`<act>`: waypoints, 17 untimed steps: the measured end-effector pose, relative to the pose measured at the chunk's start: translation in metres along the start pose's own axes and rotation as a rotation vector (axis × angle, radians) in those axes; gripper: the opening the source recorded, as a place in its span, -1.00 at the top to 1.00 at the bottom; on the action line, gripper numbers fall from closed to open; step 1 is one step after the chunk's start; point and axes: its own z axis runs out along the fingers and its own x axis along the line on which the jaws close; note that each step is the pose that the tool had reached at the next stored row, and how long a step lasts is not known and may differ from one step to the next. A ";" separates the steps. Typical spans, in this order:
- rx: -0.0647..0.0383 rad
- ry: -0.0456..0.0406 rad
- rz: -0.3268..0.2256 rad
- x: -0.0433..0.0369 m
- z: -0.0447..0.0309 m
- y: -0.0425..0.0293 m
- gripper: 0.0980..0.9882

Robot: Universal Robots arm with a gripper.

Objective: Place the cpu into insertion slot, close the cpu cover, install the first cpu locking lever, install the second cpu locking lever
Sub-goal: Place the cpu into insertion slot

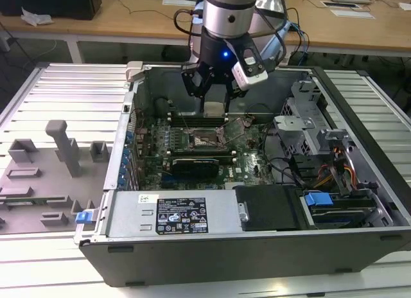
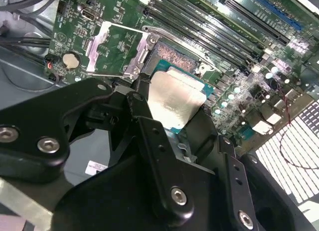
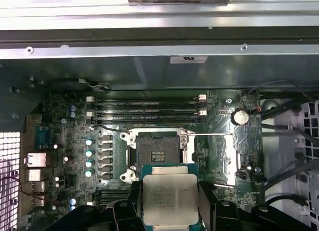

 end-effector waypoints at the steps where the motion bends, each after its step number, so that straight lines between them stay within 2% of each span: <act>1: 0.000 0.0000 0.000 0.0000 0.0019 -0.0002 0.00; 7: 0.000 0.0000 0.000 0.0005 0.0205 -0.0008 0.00; 13: 0.000 -0.0003 0.004 0.0005 0.0210 -0.0009 0.00; 17: 0.000 -0.0061 0.068 0.0005 0.0213 -0.0009 0.00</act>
